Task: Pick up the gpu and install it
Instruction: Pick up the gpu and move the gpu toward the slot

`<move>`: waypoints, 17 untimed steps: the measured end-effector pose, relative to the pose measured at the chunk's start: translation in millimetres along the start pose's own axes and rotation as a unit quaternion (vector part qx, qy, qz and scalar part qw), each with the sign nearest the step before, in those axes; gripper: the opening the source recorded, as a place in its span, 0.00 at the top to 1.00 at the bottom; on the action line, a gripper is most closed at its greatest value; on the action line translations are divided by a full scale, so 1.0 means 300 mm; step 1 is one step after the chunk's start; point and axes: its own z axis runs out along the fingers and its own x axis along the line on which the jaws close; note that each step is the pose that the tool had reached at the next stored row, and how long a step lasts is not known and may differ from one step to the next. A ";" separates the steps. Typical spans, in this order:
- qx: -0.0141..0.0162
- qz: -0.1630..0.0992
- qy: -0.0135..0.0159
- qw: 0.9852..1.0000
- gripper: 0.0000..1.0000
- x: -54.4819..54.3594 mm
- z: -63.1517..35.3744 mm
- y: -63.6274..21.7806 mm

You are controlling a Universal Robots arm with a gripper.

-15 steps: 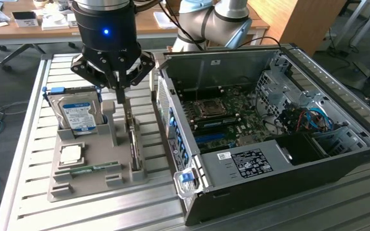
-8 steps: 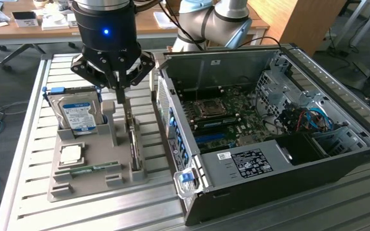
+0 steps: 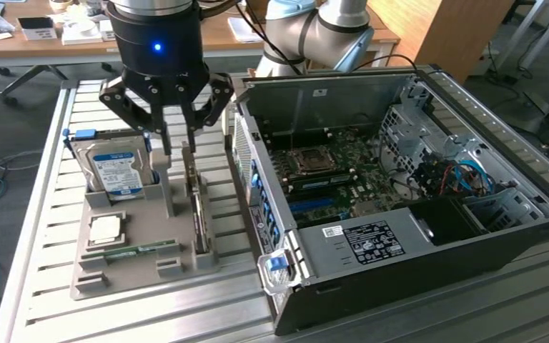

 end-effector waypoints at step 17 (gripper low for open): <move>0.000 0.000 0.000 1.000 0.58 0.001 0.039 -0.002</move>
